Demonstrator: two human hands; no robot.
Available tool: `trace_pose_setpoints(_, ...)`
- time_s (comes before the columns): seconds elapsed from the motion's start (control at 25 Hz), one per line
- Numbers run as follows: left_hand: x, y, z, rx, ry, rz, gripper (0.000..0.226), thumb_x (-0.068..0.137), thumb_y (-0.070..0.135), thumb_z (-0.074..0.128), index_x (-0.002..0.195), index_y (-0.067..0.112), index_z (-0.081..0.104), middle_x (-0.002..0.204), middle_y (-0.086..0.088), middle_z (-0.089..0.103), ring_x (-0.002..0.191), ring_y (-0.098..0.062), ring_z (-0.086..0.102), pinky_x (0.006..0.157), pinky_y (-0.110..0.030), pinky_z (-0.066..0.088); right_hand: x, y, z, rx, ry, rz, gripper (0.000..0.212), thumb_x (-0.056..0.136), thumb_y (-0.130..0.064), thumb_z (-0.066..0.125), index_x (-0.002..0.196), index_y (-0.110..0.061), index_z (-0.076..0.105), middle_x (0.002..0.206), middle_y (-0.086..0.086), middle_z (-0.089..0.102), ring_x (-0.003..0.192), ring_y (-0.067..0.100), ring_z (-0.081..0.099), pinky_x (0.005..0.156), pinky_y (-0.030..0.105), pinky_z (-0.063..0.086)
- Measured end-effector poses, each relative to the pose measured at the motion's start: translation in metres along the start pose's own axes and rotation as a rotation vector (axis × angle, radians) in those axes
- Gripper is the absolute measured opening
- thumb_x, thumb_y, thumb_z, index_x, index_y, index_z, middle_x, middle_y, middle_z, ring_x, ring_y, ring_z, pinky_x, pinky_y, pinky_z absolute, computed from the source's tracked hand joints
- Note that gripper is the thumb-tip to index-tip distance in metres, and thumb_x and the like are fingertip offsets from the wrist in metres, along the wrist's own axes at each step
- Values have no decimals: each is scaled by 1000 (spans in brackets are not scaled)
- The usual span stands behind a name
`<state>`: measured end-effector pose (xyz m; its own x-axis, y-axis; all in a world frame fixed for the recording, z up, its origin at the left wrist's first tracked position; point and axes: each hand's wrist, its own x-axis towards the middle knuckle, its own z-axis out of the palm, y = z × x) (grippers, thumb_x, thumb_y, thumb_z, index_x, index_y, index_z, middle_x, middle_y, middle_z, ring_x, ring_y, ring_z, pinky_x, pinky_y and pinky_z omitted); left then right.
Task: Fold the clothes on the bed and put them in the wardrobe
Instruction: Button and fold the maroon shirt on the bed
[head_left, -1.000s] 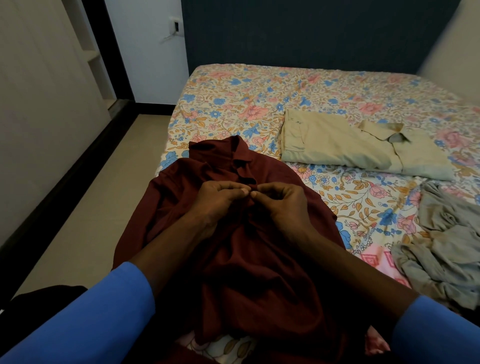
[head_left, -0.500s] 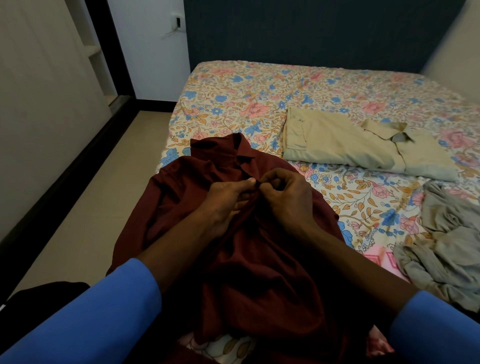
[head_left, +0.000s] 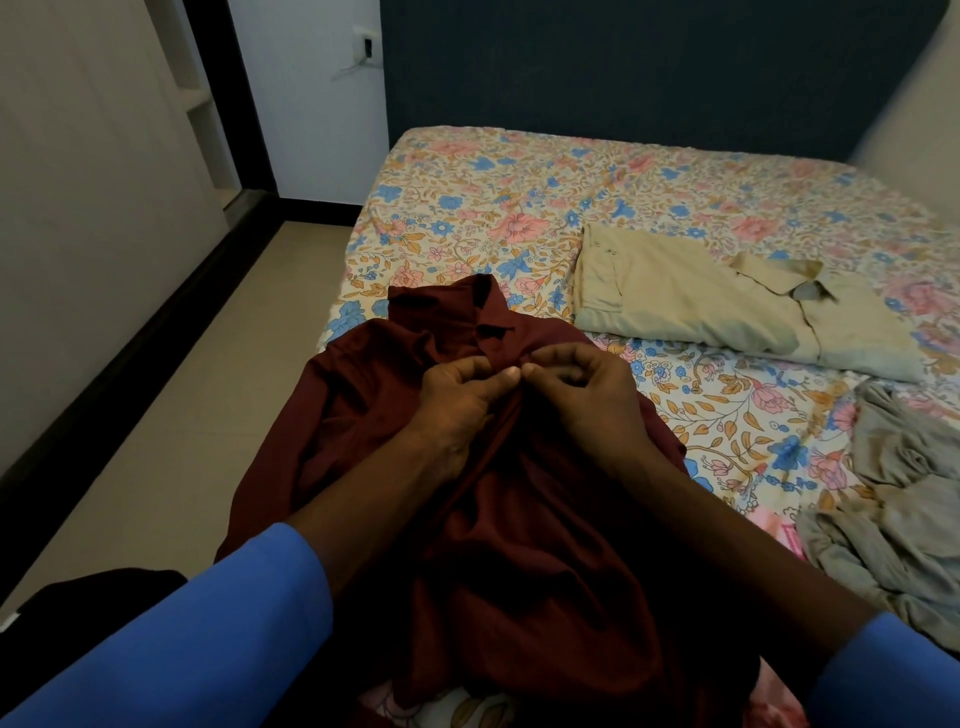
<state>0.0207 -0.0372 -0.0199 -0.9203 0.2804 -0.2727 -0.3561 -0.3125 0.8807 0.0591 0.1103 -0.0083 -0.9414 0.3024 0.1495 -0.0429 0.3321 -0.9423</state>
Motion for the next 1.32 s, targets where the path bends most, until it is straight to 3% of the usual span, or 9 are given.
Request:
trace_pose_setpoints(0.2, 1, 6, 4, 91, -55, 123, 16, 95, 4, 69, 111, 6, 73, 103, -11, 78, 93, -22, 76, 80, -33, 61, 8, -4, -3, 86, -135, 220, 36, 105, -29, 58, 95, 3, 72, 82, 19, 72, 68, 25, 64, 71, 40, 54)
trace_pose_setpoints(0.4, 22, 27, 5, 202, 20, -239, 54, 86, 67, 66, 106, 17, 71, 98, -5, 77, 87, -20, 75, 69, -33, 58, 3, -2, 6, -59, -107, 62, 35, 106, -39, 54, 90, -9, 65, 66, -1, 65, 52, 7, 58, 54, 27, 47)
trace_pose_setpoints(0.52, 59, 32, 15, 330, 69, -342, 32, 94, 33, 72, 112, 7, 68, 90, -4, 69, 63, -12, 66, 46, -23, 50, 2, 2, 8, -57, -155, 43, 27, 93, -42, 74, 106, -19, 67, 80, 4, 74, 63, 15, 68, 61, 30, 56)
trace_pose_setpoints(0.64, 91, 56, 40, 348, 264, -117, 17, 96, 3, 63, 110, 1, 72, 92, -9, 72, 66, -16, 67, 52, -26, 59, 6, 8, 1, -55, -103, 78, 41, 90, -36, 78, 125, -21, 63, 92, -3, 72, 76, 8, 68, 71, 29, 58)
trace_pose_setpoints(0.8, 129, 123, 74, 595, 460, 548, 13, 98, 10, 62, 102, 18, 72, 98, 7, 71, 81, -2, 63, 83, -30, 59, 28, 15, -11, 42, 73, 40, 34, 95, -34, 71, 125, -16, 72, 116, -6, 74, 106, 8, 69, 99, 38, 57)
trace_pose_setpoints(0.96, 133, 95, 68, 1096, 25, 284, 18, 101, 27, 65, 110, 12, 69, 101, -11, 74, 89, -24, 74, 80, -42, 62, 39, 32, -15, -29, -18, 215, 31, 91, -41, 68, 105, -16, 79, 97, 0, 79, 93, 16, 74, 92, 43, 60)
trace_pose_setpoints(1.04, 118, 52, 38, 1442, -73, 207, 20, 96, 36, 71, 103, 17, 75, 98, -3, 75, 93, -22, 73, 80, -36, 61, 39, 39, -17, -3, -56, 316, 28, 95, -38, 68, 85, -14, 78, 80, 4, 77, 78, 21, 75, 82, 45, 62)
trace_pose_setpoints(1.16, 80, 13, 2, 1439, 60, 397, 11, 89, 34, 77, 98, 32, 71, 96, 12, 66, 89, -9, 67, 74, -23, 51, 45, 47, -16, 137, 41, 394, 25, 96, -38, 68, 82, -19, 75, 81, 2, 76, 78, 21, 74, 84, 46, 62)
trace_pose_setpoints(1.32, 49, -7, -13, 1326, 111, 822, 17, 90, 39, 74, 102, 30, 66, 96, 12, 56, 86, -4, 55, 70, -23, 48, 45, 44, -14, 268, 59, 453, 25, 94, -27, 75, 111, -9, 76, 109, 8, 75, 99, 21, 72, 96, 44, 59)
